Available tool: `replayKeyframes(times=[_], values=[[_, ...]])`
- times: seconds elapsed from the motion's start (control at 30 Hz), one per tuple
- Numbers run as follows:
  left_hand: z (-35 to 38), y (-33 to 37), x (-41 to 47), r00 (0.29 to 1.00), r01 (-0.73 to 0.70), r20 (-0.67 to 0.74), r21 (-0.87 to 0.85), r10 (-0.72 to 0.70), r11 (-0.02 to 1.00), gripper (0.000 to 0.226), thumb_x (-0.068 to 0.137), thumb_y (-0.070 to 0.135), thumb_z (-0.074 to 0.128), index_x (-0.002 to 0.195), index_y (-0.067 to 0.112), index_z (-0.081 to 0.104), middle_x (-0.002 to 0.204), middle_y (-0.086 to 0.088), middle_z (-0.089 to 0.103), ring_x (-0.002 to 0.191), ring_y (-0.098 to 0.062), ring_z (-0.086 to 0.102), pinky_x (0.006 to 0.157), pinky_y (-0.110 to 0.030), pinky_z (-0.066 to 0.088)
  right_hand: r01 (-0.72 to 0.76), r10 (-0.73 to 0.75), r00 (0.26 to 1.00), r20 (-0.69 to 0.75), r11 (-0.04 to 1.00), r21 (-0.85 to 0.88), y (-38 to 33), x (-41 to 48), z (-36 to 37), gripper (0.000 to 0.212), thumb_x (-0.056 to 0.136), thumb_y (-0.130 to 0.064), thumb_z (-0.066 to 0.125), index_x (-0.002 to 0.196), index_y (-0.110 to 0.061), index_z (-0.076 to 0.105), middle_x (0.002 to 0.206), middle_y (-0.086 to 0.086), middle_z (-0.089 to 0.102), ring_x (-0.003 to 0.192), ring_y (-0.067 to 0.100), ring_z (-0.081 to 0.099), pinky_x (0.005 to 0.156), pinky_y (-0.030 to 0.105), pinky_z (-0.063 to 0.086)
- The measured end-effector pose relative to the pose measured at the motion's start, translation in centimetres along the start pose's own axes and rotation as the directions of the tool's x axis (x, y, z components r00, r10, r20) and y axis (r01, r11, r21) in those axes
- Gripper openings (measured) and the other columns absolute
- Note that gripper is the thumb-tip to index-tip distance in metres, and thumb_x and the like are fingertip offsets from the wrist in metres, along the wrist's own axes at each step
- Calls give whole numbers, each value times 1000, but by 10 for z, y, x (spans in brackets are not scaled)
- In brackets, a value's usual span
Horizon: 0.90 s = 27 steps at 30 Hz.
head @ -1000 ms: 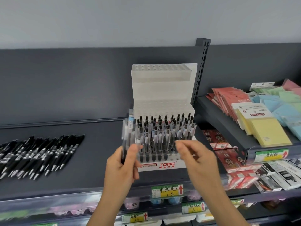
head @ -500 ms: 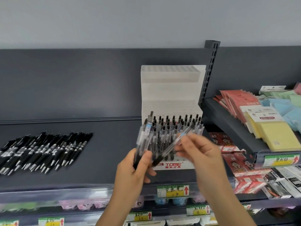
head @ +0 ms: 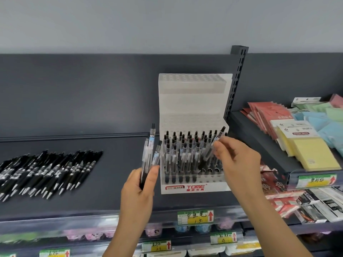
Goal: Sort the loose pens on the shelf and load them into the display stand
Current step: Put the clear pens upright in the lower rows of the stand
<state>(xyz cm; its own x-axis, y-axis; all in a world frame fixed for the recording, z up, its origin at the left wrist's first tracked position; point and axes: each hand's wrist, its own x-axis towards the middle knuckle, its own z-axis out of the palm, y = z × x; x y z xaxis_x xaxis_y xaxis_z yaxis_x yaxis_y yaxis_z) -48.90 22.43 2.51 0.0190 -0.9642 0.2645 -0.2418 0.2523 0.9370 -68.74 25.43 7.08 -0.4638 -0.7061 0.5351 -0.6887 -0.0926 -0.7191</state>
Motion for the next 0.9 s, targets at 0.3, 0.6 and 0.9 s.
replayKeyframes(times=[0.3, 0.6, 0.9], values=[[3, 8, -1, 999, 35, 19, -111, -33, 993, 52, 77, 52, 47, 81, 2, 60, 48, 2, 49, 45, -4, 43, 52, -24, 38, 56, -32, 990, 136, 983, -175, 4, -1, 6, 17, 93, -24, 56, 91, -14, 69, 76, -6, 63, 67, 4, 55, 59, 10, 37], [7, 15, -5, 997, 63, 59, -219, -51, 974, 32, 79, 41, 54, 75, 9, 59, 52, -4, 61, 46, -8, 52, 47, -16, 44, -21, 57, 983, 175, 979, -201, 17, -10, 10, 20, 90, -35, 59, 93, -20, 71, 81, -8, 67, 71, 5, 59, 68, 26, 51], [21, 17, -14, 982, 35, 189, -199, 3, 979, 29, 75, 42, 55, 79, 14, 62, 52, -2, 61, 45, -7, 53, 46, -17, 43, -211, 94, 927, 364, 932, 295, -21, -35, 13, 4, 81, -30, 67, 83, -32, 66, 76, -12, 67, 72, 4, 62, 64, 17, 51]])
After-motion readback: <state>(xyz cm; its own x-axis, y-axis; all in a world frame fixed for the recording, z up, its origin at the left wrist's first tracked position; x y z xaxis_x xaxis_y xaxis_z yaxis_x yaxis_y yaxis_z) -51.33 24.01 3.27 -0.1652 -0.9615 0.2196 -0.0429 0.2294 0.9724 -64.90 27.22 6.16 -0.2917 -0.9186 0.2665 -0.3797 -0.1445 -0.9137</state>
